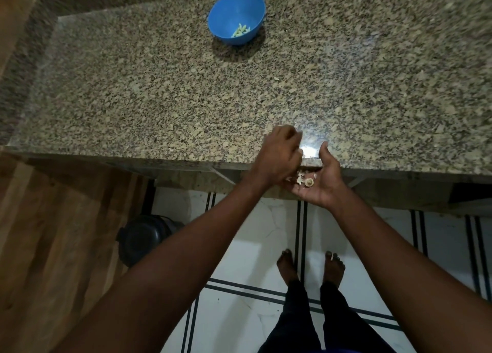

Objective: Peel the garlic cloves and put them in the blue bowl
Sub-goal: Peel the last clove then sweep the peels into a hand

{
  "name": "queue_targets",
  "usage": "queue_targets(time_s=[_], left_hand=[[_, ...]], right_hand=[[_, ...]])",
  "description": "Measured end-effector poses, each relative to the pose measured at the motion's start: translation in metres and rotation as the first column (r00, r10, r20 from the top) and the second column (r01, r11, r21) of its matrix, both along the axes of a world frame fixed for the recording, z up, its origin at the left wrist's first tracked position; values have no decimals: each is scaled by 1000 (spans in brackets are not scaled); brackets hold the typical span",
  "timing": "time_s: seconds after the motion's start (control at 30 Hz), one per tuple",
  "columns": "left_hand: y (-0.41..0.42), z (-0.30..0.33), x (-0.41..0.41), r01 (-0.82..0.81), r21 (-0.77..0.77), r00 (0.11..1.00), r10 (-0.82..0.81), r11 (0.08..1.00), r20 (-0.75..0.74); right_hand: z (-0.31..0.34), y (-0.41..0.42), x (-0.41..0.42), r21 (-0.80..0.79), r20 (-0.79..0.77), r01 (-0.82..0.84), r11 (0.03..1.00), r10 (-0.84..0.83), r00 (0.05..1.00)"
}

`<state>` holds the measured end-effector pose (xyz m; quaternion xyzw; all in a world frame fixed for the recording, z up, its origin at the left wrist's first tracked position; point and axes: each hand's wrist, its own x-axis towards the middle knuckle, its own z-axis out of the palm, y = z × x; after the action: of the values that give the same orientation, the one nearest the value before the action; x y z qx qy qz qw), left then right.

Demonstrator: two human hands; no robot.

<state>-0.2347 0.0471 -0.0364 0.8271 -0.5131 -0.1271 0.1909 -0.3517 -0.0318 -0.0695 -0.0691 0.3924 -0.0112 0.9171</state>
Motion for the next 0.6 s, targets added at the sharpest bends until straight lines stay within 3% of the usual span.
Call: queue_targets(time_s=[0.13,0.2,0.27,0.33,0.5,0.6], left_hand=[[26,-12,-26,168,-63,986,-166,984,31],[23,-4,-24,65,-105,997,-69,992,-37],[5,10,-15,-114,-119,975,88,986,-205],[-16,15,-2,-170,-124,947,127,978,-296],[-49,-5,12,31,-6,998,-31,999,49],[-27,-8,-4,103,-63,987,-94,993,131]], right_hand=[[-3,-2,-1,-10,-84,-42,999,41,996],[-3,-1,-1,0,-97,-25,1000,25,995],[2,0,0,-3,-60,-25,1000,24,998],[3,1,1,1,-17,-11,1000,11,1000],[4,1,0,13,-2,-7,1000,7,1000],[5,1,0,-1,-33,-8,1000,8,999]])
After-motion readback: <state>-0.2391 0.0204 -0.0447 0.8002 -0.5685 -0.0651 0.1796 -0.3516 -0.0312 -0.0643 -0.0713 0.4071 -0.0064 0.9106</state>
